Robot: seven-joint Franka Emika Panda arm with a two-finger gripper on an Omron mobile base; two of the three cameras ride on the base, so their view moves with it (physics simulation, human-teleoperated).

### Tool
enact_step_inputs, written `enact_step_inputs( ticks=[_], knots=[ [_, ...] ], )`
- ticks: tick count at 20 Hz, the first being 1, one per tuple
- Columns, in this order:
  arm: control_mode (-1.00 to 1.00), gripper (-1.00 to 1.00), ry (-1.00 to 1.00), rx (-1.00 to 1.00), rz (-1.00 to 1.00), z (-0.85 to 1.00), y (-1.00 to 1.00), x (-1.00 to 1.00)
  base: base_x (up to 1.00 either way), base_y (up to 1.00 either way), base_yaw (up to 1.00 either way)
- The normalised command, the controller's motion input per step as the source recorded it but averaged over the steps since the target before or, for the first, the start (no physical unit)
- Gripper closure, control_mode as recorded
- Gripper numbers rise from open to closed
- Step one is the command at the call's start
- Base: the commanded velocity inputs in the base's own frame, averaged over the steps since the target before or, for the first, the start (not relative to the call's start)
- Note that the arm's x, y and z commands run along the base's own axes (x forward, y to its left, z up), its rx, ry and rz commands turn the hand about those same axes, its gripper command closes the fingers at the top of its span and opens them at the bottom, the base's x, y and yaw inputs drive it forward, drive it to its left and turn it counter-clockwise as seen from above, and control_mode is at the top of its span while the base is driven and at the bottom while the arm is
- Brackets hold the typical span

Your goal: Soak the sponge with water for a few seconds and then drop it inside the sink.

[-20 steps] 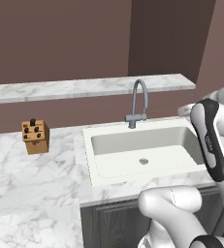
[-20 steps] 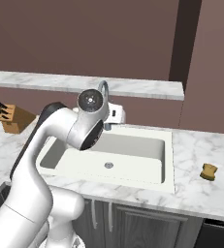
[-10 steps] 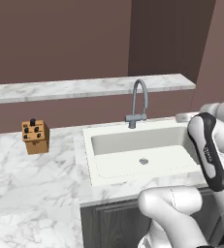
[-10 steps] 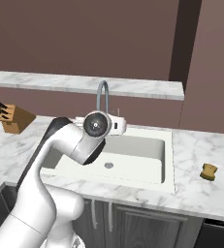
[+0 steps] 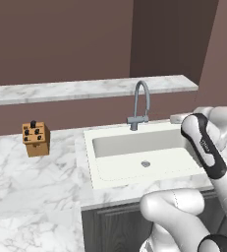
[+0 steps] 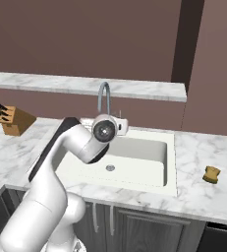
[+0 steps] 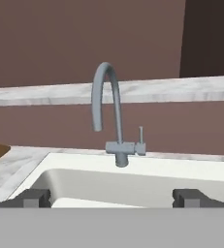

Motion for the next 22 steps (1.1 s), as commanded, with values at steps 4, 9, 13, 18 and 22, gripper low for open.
enact_step_inputs(
  ticks=[4, 9, 13, 18, 22],
  knots=[
    [-1.00, -1.00, 0.00, 0.00, 0.18, -0.01, 0.00, 0.47, 0.00, 0.00, 0.00],
    [-1.00, -1.00, 0.00, 0.00, 0.22, -0.05, -0.14, 0.21, 0.00, 0.00, 0.00],
    [-1.00, -1.00, -0.06, 0.00, 0.18, 0.00, -0.10, 0.01, 0.00, 0.00, 0.00],
    [-1.00, -1.00, -0.12, 0.00, 0.13, -0.03, -0.01, 0.01, 0.00, 0.00, 0.00],
    [-1.00, -1.00, -0.11, 0.00, 0.12, -0.16, 0.00, 0.07, 0.00, 0.00, 0.00]
  ],
)
